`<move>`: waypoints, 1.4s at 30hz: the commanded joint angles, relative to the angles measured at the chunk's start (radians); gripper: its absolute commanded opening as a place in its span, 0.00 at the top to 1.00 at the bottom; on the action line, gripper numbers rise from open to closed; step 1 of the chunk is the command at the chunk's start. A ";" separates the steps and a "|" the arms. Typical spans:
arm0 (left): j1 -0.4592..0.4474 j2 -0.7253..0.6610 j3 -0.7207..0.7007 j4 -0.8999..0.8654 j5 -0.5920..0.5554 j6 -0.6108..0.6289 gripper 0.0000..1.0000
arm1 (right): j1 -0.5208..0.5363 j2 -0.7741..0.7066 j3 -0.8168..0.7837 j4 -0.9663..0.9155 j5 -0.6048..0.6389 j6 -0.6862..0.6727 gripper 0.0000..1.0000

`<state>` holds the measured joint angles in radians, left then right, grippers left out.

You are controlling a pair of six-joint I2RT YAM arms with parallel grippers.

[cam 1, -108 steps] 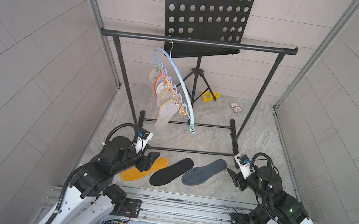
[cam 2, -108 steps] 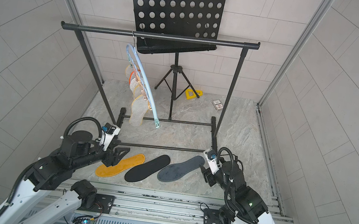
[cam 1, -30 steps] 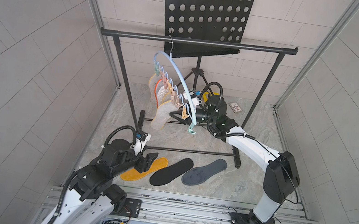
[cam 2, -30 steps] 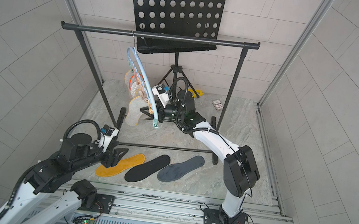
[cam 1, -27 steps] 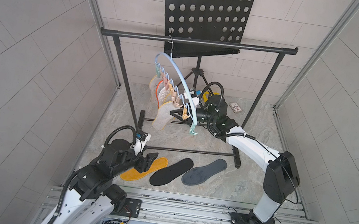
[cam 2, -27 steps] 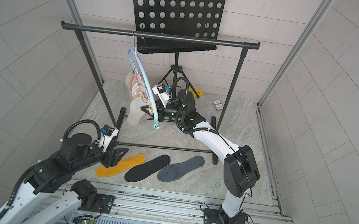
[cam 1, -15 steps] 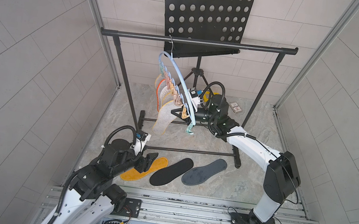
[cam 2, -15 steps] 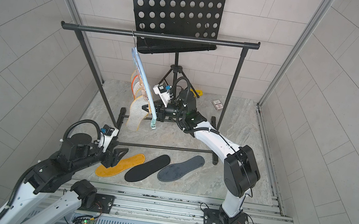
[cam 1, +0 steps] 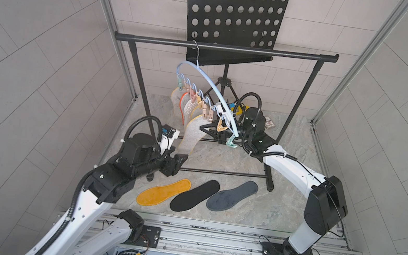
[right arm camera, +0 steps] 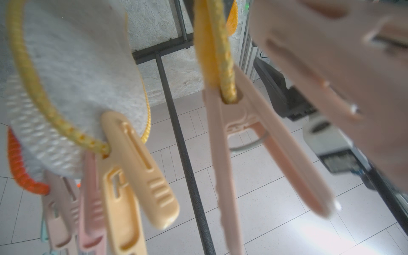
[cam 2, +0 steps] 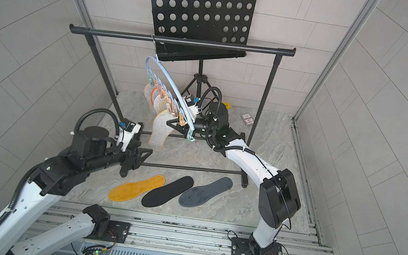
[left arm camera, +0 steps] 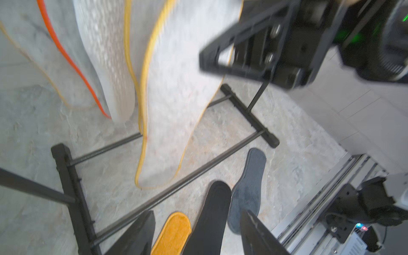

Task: Take the shoe insoles off the hanger
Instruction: Open the clamp at the hanger.

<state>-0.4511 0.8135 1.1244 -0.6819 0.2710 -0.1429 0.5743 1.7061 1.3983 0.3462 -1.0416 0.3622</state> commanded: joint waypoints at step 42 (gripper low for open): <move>0.152 0.457 0.275 0.452 0.643 0.088 0.35 | -0.008 -0.100 -0.010 -0.199 -0.113 -0.049 0.97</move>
<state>-0.3054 1.2739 1.3647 -0.2619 0.8715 -0.0772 0.5682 1.6356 1.3846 0.1852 -1.1233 0.3218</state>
